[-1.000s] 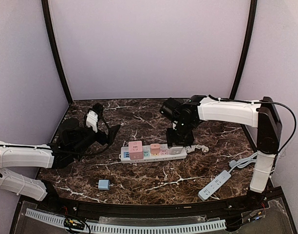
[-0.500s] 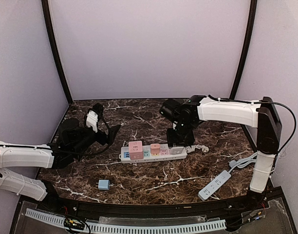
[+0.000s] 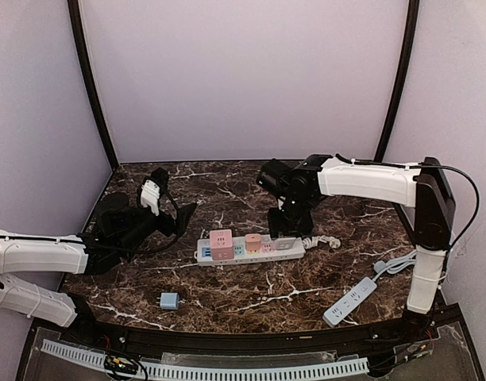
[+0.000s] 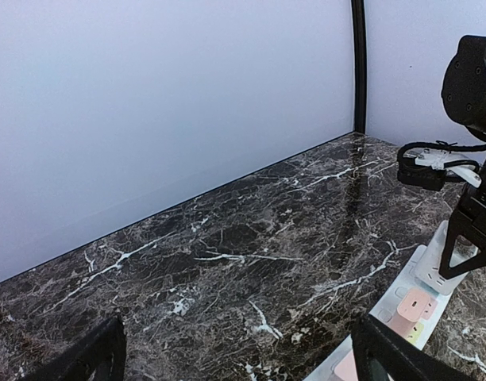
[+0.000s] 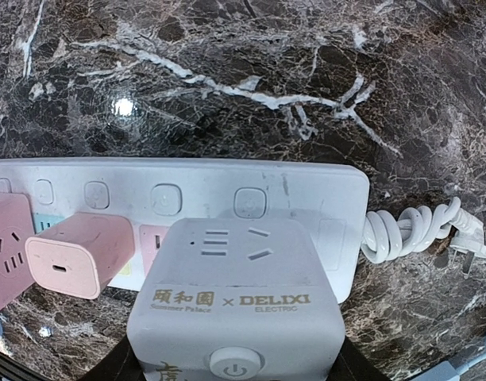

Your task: Insert the plug

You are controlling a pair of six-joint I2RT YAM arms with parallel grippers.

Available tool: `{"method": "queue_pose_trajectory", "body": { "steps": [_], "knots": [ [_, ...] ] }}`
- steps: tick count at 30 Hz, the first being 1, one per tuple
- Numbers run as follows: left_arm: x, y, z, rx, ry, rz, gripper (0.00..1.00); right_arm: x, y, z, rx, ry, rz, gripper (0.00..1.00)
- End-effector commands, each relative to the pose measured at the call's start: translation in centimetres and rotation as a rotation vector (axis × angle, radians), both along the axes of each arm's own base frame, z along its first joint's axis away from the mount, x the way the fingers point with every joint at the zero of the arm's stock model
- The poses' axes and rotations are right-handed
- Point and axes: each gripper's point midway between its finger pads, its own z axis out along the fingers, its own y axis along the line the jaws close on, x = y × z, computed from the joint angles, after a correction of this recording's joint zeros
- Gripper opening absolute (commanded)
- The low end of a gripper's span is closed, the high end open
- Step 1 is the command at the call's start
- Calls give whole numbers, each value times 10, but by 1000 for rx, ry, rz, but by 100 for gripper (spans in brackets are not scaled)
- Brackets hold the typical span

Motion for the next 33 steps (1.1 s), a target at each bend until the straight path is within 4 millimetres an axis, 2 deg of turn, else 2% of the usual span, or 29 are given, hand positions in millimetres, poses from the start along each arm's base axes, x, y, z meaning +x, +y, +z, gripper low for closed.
{"method": "queue_pose_trajectory", "body": {
  "steps": [1,8,19,23,27,33],
  "knots": [
    [0,1,11,-19,-13,-2,99,-3,-11,-2,-63,-2,-21,0],
    [0,-1,12,-24,-14,-7,99,-6,-22,4,-74,-18,-48,0],
    [0,0,12,-21,-14,-4,99,-7,0,-4,-13,18,8,0],
    [0,0,12,-21,-14,-6,99,-7,-1,-2,-28,16,2,0],
    [0,0,13,-24,-14,-8,99,-6,-11,1,-76,11,-26,0],
    [-1,-1,13,-27,-11,-13,99,-8,-1,-7,-46,48,-16,0]
  ]
}}
